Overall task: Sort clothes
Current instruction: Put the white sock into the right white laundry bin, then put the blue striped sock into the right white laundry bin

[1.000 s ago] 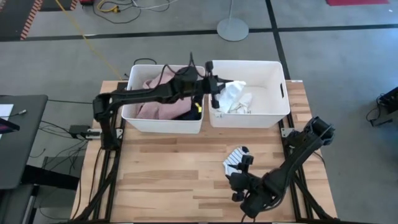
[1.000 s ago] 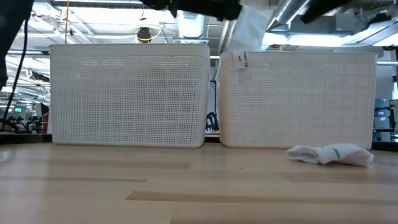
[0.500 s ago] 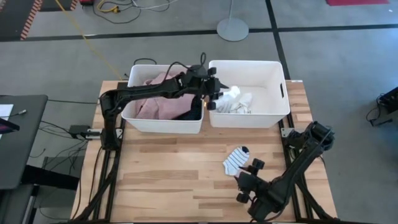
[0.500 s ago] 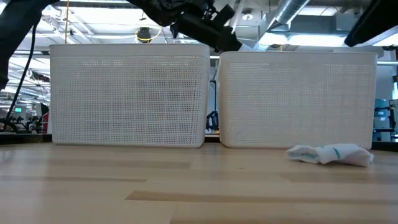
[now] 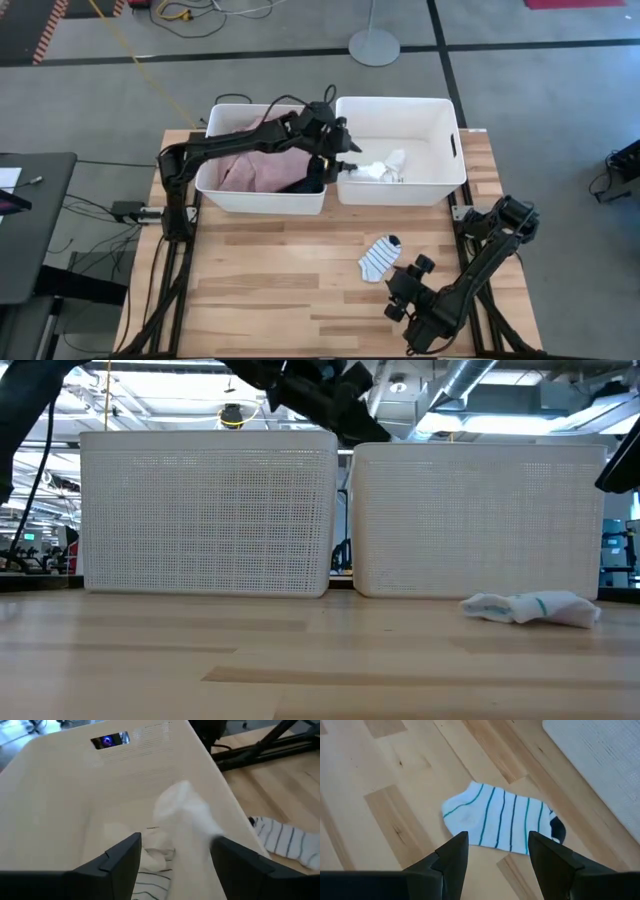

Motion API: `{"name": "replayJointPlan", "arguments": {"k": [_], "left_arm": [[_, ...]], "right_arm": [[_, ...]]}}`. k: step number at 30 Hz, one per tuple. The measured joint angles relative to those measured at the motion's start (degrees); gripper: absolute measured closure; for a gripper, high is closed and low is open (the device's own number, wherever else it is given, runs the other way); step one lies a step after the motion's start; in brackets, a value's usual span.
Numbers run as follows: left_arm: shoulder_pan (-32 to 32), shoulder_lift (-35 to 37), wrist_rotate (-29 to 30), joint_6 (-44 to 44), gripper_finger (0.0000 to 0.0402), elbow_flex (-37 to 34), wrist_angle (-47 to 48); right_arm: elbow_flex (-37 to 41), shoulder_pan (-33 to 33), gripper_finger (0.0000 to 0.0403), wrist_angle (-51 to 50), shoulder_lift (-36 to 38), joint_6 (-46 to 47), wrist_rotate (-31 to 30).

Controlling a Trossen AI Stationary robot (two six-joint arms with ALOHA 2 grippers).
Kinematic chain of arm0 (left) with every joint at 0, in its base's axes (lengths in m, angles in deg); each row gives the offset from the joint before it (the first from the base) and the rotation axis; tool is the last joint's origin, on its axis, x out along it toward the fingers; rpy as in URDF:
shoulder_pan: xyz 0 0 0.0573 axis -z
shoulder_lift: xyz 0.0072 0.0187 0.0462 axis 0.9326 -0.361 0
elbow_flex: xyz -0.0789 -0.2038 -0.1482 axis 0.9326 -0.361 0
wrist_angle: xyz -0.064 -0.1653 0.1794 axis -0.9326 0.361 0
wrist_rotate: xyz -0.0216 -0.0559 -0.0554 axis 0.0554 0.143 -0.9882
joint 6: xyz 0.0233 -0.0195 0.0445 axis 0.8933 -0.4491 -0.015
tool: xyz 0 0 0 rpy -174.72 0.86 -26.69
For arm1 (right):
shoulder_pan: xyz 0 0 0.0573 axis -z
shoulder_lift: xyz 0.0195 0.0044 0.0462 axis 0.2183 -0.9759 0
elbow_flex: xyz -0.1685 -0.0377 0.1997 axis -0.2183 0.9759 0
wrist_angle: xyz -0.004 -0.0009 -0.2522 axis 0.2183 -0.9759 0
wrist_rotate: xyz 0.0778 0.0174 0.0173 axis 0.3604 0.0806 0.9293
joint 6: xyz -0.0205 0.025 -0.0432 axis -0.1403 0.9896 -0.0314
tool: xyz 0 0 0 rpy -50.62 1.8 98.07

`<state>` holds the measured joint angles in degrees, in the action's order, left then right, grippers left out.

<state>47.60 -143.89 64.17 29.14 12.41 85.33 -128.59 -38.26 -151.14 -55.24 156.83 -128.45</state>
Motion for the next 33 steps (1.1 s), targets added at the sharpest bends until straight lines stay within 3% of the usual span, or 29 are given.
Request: {"name": "replayJointPlan", "arguments": {"k": [5,15,24,33], "left_arm": [[0.0,-0.1,-0.5,0.8,0.0171,5.0,8.8],[0.4,0.4,-0.5,1.1,0.0171,12.1,15.2],[3.3,3.1,1.3,6.2,0.0171,18.4,31.2],[7.4,12.1,4.7,6.1,0.0173,18.5,37.0]], "right_arm": [[0.0,0.5,0.0182,0.0,0.0,-0.4,0.0],[1.4,2.0,0.0182,1.1,0.0,-0.7,-0.2],[11.9,3.9,0.0182,15.4,0.0,-2.6,0.0],[19.4,4.9,0.0182,26.7,0.1,-4.0,0.0]]}}
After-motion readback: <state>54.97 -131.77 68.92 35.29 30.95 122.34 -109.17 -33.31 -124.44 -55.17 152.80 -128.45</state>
